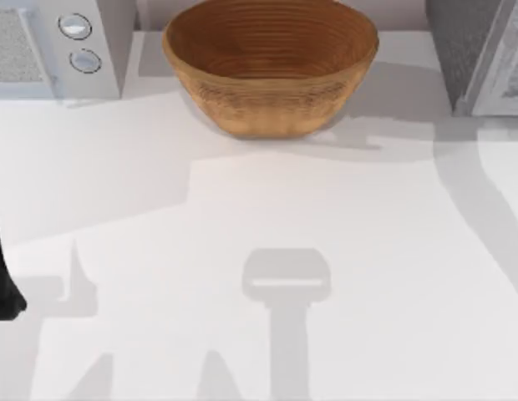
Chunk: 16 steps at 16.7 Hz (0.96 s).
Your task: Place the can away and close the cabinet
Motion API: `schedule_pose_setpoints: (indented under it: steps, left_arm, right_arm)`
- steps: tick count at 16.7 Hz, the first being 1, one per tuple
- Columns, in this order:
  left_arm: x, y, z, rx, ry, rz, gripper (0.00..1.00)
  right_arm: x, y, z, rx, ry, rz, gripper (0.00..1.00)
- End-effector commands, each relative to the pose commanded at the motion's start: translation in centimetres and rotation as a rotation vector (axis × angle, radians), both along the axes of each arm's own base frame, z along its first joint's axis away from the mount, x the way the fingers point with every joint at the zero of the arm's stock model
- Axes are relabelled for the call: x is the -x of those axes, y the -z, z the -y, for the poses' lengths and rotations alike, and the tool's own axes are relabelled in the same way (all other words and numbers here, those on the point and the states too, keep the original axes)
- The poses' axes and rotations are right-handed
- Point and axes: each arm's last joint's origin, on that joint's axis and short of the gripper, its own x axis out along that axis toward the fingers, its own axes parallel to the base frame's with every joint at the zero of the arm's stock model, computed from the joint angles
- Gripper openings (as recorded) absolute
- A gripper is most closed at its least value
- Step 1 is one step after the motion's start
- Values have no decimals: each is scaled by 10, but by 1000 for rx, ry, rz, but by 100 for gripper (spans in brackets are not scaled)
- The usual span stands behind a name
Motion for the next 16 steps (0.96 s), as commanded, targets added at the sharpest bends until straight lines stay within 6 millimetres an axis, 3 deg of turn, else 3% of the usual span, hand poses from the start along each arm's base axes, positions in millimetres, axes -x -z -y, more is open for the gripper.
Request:
schedule_pose_setpoints:
  steps: [6, 8, 16]
  left_arm:
    - [0, 0, 0, 0, 0, 0, 100]
    - [0, 0, 0, 0, 0, 0, 100]
    - [0, 0, 0, 0, 0, 0, 100]
  right_arm:
    - [6, 1, -9, 1, 0, -1, 100]
    - [13, -6, 1, 3, 41, 21, 100]
    - [-36, -6, 1, 3, 41, 20, 100]
